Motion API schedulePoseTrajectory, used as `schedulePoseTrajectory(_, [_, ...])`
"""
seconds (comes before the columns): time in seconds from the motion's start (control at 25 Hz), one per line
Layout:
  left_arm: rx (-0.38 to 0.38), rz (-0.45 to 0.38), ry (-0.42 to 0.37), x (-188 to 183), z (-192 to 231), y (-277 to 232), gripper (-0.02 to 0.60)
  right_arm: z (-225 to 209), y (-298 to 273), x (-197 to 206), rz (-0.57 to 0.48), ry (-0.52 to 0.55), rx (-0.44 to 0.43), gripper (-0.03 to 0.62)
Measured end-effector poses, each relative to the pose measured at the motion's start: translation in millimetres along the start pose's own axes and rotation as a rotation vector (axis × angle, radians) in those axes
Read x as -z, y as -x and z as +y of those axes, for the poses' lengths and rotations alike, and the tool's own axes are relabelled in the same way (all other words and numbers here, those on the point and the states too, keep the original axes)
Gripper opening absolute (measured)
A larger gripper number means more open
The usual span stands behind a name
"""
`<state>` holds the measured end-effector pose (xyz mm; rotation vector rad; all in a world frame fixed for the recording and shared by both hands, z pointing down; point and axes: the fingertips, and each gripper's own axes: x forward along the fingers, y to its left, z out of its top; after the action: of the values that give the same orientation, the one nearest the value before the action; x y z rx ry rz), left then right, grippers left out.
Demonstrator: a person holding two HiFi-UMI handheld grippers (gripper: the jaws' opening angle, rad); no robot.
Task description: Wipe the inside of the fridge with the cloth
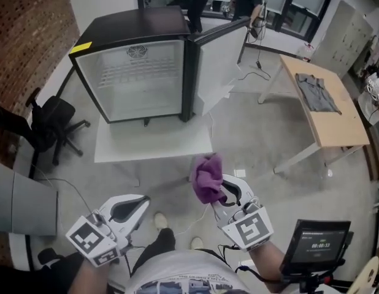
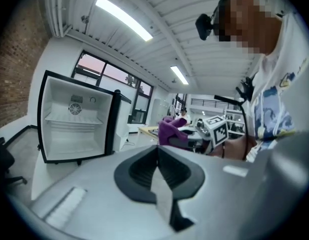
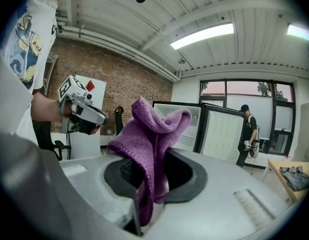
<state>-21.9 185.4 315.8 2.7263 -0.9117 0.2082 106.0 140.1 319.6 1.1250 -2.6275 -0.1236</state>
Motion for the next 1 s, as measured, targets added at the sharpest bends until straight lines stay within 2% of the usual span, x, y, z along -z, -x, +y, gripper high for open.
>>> schedulePoseTrajectory(0.12, [-0.030, 0.003, 0.006, 4, -33, 6, 0.006, 12, 27, 8, -0.022, -0.001, -0.032, 0.079])
schedulePoseTrajectory(0.24, [-0.030, 0.018, 0.001, 4, -58, 11, 0.006, 23, 40, 19, 0.009, 0.008, -0.061, 0.079])
schedulePoseTrajectory(0.44, [-0.035, 0.017, 0.015, 22, -85, 50, 0.006, 63, 60, 13, 0.010, 0.027, -0.072, 0.078])
schedulePoseTrajectory(0.6, [0.008, 0.010, 0.030, 30, -88, 72, 0.006, 87, 62, -3, 0.025, 0.064, -0.041, 0.079])
schedulePoseTrajectory(0.76, [0.051, -0.003, 0.005, 25, -86, 100, 0.006, 122, 55, -23, 0.009, 0.072, -0.024, 0.079])
schedulePoseTrajectory(1.0, [0.067, 0.001, 0.008, 36, -63, 148, 0.006, 174, 32, -40, 0.002, 0.079, -0.025, 0.078])
